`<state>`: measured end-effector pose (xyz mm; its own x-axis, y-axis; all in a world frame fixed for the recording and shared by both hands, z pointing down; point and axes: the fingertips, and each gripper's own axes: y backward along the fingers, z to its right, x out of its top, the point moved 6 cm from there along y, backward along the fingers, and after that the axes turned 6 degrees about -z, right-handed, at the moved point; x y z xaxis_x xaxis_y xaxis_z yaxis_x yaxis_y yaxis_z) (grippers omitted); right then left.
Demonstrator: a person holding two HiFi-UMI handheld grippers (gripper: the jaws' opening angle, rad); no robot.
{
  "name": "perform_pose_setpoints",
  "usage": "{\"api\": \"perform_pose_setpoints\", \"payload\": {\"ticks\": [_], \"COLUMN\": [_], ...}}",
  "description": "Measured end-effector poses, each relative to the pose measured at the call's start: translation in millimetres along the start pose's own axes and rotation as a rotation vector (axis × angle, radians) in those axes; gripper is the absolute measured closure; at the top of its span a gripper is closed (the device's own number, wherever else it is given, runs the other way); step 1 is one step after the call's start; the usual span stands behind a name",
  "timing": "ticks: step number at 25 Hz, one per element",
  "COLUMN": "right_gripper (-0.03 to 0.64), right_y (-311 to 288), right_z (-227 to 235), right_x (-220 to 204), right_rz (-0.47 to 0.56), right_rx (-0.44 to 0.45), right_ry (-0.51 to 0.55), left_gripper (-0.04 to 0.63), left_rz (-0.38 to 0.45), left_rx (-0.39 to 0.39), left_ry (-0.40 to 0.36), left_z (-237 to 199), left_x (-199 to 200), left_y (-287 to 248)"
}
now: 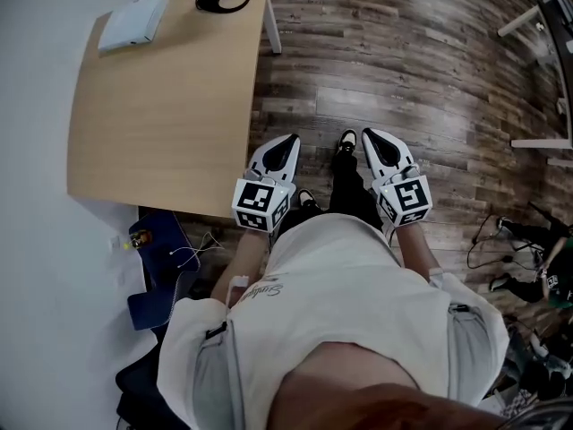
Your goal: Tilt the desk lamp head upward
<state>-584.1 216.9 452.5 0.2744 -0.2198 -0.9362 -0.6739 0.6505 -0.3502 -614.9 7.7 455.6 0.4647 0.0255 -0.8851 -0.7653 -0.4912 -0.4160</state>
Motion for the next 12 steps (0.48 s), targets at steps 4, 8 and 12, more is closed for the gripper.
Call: {"api": "perform_pose_setpoints", "payload": {"ticks": [4,8,12], "right_gripper": [0.621,0.621,0.621], "right_y": [-32,-75,-119], "right_z": [40,92,148], "right_x": [-1,21,43], "right_rz": [-0.019,0.021,0.053], "right_rx": [0.024,0.040,0.074], "right_ry": [-0.023,-0.017,-0.006], "left_gripper": [0.580,0.580,0.580], "left_rz": [0.007,0.000,0.001], "left_rx": [0.023,0.046,0.065], "left_ry": [-0.002,-0.025,-0.012], "left_z": [-12,-36,-57], "left_x": [26,59,89], "left_y": [-38,-87,-145]}}
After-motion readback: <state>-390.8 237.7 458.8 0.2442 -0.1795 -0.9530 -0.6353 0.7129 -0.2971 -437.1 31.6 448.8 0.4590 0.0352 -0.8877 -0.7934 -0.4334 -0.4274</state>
